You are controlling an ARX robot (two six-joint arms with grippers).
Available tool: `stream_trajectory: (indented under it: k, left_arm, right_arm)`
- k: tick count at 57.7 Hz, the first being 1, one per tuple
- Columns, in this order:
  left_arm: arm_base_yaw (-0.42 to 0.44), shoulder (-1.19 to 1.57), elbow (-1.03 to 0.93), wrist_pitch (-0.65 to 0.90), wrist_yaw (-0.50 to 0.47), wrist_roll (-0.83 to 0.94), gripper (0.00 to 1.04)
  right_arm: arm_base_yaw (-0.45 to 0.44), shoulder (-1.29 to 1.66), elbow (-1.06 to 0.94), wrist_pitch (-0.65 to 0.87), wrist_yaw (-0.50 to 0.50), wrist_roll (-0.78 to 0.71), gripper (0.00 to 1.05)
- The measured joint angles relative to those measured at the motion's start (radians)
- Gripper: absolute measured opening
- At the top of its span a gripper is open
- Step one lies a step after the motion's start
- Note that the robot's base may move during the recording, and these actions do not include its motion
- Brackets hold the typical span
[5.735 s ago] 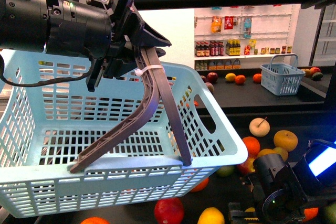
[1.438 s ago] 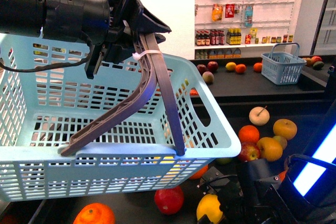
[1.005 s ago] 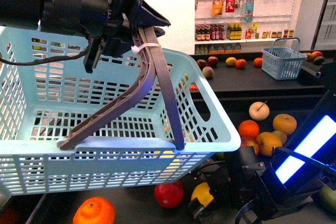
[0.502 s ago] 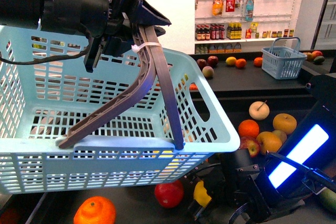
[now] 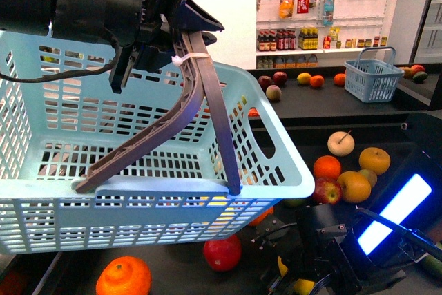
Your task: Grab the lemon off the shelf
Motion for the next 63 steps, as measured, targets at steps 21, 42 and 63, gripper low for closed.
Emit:
stream_trajectory:
  k: [21, 42, 63]
  left_arm:
    - [0.000, 0.000, 0.000, 0.000, 0.000, 0.003, 0.12]
    - [0.000, 0.000, 0.000, 0.000, 0.001, 0.003, 0.12]
    - [0.000, 0.000, 0.000, 0.000, 0.001, 0.003, 0.12]
  right_arm:
    - [-0.033, -0.048, -0.067, -0.024, -0.003, -0.005, 0.71]
    - [-0.186, -0.379, -0.316, 0.101, -0.032, 0.156, 0.71]
    - [-0.267, -0.851, -0.512, 0.077, -0.169, 0.403, 0.71]
